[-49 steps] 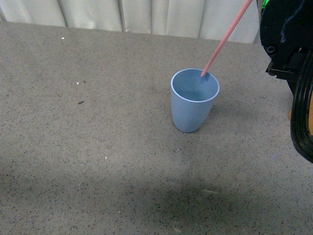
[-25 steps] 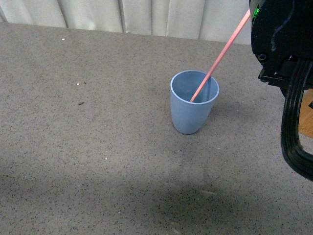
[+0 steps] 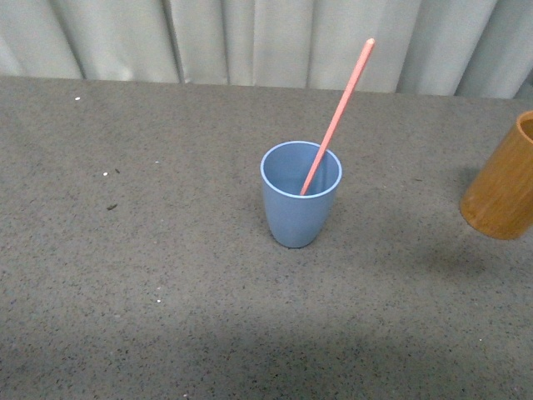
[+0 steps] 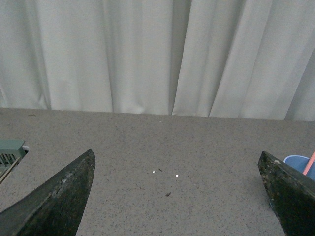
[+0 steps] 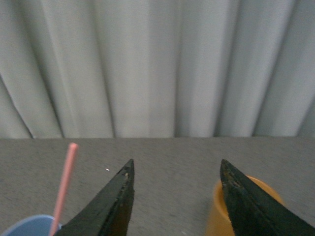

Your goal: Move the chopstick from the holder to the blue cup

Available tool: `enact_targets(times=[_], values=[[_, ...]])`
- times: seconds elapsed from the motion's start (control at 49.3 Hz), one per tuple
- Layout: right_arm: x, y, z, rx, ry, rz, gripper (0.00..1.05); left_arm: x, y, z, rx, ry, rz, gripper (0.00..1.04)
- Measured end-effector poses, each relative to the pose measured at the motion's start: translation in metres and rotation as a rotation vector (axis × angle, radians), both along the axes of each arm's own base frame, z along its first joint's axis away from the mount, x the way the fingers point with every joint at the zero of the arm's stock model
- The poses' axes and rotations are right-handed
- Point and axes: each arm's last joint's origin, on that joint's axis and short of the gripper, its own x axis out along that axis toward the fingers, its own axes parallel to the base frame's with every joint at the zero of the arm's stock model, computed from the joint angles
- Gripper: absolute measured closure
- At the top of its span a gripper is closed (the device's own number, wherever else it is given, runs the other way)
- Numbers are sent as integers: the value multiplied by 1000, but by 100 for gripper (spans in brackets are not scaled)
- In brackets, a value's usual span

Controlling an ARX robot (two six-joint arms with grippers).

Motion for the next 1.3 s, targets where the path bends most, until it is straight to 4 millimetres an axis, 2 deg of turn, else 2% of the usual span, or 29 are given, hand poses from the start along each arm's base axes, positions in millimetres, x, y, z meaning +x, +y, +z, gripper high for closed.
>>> enact_targets(times=[0.081, 0.162, 0.223, 0.244, 0.304, 0.406, 0.771, 0.812, 0.913, 0.954, 1.015, 1.137, 1.299], values=[[-31, -32, -8, -19, 44, -11, 72, 0, 0, 0, 0, 0, 0, 7], [-58, -55, -13, -27, 79, 4, 90, 0, 0, 0, 0, 0, -1, 7], [-72, -68, -8, -18, 74, 21, 103, 0, 0, 0, 0, 0, 0, 7], [-76, -71, -6, -19, 64, 20, 104, 0, 0, 0, 0, 0, 0, 7], [-95, -79, -2, -13, 50, -13, 104, 0, 0, 0, 0, 0, 1, 7], [-109, -80, 0, -13, 7, -11, 104, 0, 0, 0, 0, 0, 1, 7], [-112, -80, 3, -12, -17, -13, 104, 0, 0, 0, 0, 0, 0, 7], [-111, -80, 10, -13, 21, -13, 104, 0, 0, 0, 0, 0, 0, 7], [-111, -80, 46, -14, -3, -14, 87, 0, 0, 0, 0, 0, -1, 7], [-112, -80, 51, -14, -19, -14, 78, 0, 0, 0, 0, 0, 0, 7], [-113, -80, 52, -14, -22, -13, 64, 0, 0, 0, 0, -1, 0, 7], [-113, -80, 52, -14, -21, -13, 46, 0, 0, 0, 0, -1, 0, 7], [-112, -80, 52, -14, -19, -13, 10, 0, 0, 0, 0, -1, 0, 7]])
